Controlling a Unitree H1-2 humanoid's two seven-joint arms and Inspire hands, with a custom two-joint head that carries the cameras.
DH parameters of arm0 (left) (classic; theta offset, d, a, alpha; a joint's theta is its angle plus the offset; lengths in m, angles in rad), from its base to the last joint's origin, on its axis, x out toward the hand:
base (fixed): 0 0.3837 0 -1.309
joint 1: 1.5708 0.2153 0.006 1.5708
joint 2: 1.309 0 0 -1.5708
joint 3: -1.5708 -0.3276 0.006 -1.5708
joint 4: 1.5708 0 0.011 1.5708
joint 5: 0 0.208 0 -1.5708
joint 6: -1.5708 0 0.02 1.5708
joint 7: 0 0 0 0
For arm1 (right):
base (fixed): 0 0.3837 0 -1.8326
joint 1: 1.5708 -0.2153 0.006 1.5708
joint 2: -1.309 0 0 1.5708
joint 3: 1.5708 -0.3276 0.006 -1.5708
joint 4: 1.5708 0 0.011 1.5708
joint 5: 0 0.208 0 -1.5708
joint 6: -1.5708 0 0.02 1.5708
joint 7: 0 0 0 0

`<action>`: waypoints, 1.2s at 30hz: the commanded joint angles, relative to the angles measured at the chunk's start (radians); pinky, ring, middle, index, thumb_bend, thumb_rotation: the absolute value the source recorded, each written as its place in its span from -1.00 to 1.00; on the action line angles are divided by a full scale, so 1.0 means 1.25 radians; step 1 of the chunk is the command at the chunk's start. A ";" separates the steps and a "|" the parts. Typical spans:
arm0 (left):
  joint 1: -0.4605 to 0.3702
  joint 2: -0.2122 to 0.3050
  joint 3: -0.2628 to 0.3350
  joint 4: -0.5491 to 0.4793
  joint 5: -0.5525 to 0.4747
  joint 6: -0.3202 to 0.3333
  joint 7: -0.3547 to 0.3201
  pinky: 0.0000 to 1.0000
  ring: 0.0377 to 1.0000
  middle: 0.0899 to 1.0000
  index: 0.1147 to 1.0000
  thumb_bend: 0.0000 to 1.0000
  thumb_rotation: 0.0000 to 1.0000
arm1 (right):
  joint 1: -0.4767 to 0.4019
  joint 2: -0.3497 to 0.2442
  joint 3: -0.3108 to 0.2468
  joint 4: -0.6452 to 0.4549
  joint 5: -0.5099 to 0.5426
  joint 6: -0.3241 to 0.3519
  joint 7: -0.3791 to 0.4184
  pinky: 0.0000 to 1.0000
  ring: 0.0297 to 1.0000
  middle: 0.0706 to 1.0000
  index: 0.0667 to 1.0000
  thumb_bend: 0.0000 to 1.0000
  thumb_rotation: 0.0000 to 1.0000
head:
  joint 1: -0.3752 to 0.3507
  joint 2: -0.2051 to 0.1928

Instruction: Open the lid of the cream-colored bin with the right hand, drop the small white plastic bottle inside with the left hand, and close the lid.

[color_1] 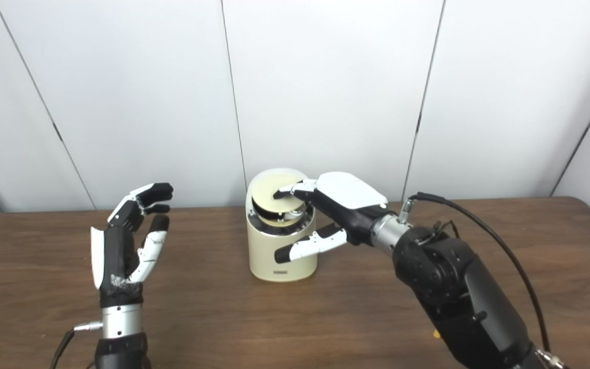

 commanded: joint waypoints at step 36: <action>-0.020 -0.025 0.045 -0.049 0.004 -0.013 -0.033 0.23 0.34 0.33 0.28 0.34 0.46 | 0.011 -0.021 0.137 0.041 -0.158 -0.058 0.022 0.70 0.80 0.67 0.61 1.00 0.67 | 0.007 0.010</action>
